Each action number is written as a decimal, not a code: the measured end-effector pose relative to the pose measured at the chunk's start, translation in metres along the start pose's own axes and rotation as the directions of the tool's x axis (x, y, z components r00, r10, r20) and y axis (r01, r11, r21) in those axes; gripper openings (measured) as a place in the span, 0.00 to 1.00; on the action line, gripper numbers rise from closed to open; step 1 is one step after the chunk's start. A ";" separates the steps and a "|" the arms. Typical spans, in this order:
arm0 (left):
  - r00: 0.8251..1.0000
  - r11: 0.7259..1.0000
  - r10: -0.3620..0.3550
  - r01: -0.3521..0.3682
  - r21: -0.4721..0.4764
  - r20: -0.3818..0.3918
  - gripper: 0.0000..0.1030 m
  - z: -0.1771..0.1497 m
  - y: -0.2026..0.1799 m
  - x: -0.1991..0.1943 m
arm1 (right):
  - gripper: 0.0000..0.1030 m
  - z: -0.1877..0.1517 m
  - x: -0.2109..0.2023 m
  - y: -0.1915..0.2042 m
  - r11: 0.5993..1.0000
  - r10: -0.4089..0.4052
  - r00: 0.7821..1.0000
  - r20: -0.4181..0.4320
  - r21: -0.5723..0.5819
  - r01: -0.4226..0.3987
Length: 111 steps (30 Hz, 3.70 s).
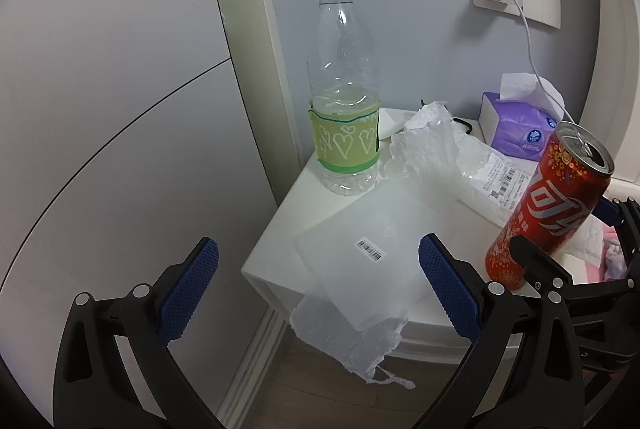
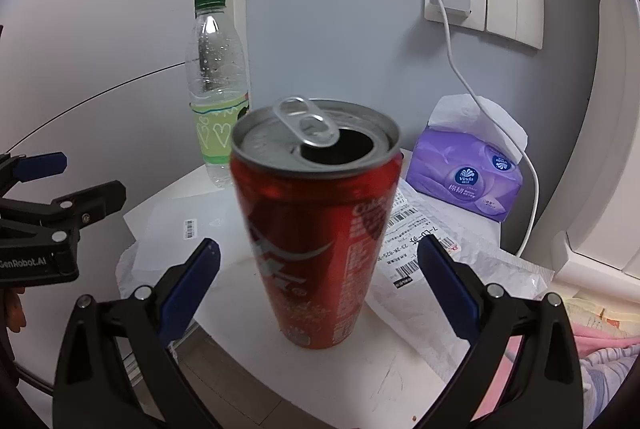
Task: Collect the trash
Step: 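Close the right gripper around the red Coca-Cola can, then lift the red can with the right gripper and carry it over the trash bin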
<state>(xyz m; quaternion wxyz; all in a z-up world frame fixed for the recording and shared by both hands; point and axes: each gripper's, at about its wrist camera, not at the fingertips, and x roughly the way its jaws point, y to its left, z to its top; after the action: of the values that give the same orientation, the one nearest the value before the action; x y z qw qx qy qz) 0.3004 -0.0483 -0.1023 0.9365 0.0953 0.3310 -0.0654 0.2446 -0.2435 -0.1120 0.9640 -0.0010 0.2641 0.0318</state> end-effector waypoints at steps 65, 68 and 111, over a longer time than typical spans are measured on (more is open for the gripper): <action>0.935 0.889 0.322 -0.353 -0.292 -0.149 0.95 -0.216 0.151 -0.252 | 0.53 -0.080 -0.195 0.208 0.856 0.464 0.880 -0.098 -0.208 -0.474; 0.929 0.885 0.328 -0.366 -0.289 -0.171 0.95 -0.233 0.155 -0.255 | 0.53 -0.092 -0.194 0.218 0.847 0.470 0.873 -0.129 -0.212 -0.487; 0.861 0.883 0.249 -0.390 -0.262 -0.444 0.95 -0.433 0.178 -0.162 | 0.53 -0.301 -0.034 0.312 0.841 0.207 0.698 -0.685 -0.241 -0.485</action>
<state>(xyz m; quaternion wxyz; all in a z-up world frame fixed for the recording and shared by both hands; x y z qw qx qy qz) -0.0546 0.2310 -0.3065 0.8488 -0.0035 0.4998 0.1727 0.0426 0.0606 -0.3490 0.7704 -0.1596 0.5559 0.2684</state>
